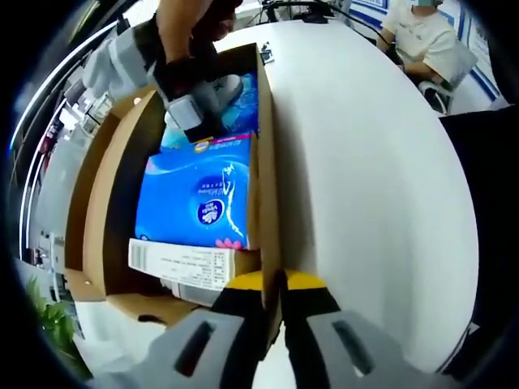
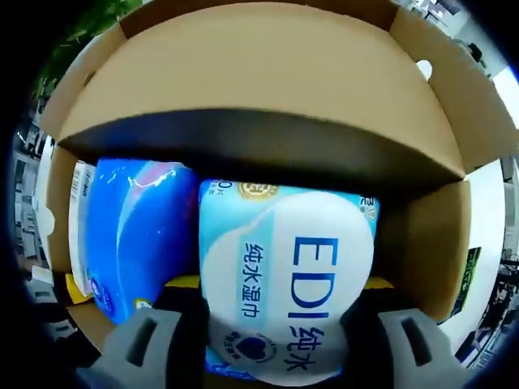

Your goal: Operate the shoe box by opening the lid, removing the specified soft item, and placing it in the target area until the item is outside and the box remains undamaged.

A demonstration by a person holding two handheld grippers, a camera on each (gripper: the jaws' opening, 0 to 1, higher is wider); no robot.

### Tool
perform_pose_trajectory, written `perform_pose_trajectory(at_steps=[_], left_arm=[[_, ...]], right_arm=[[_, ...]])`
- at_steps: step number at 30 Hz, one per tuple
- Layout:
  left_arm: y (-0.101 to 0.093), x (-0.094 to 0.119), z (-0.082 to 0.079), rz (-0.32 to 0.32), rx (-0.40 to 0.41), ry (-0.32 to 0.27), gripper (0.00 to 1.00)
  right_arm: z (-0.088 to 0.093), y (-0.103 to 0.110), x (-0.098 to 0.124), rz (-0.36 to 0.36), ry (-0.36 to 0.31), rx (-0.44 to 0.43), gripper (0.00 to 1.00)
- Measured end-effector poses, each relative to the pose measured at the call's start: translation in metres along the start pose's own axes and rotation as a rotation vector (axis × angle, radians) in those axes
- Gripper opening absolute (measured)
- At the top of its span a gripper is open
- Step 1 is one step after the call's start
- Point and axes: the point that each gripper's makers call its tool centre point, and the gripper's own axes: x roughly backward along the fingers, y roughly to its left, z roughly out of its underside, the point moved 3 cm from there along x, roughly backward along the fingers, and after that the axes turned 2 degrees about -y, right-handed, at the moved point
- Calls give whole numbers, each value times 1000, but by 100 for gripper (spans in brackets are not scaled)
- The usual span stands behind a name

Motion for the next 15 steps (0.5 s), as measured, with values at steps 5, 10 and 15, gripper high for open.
perform_pose_trajectory(at_steps=[5, 10, 15], left_arm=[[0, 0, 0, -2, 0, 0, 5], [0, 0, 0, -1, -2, 4, 5], [0, 1, 0, 0, -2, 1, 5]], right_arm=[[-7, -2, -2, -10, 13, 0, 72], [-7, -2, -2, -10, 9, 0, 72], [-5, -2, -1, -12, 11, -1, 72]])
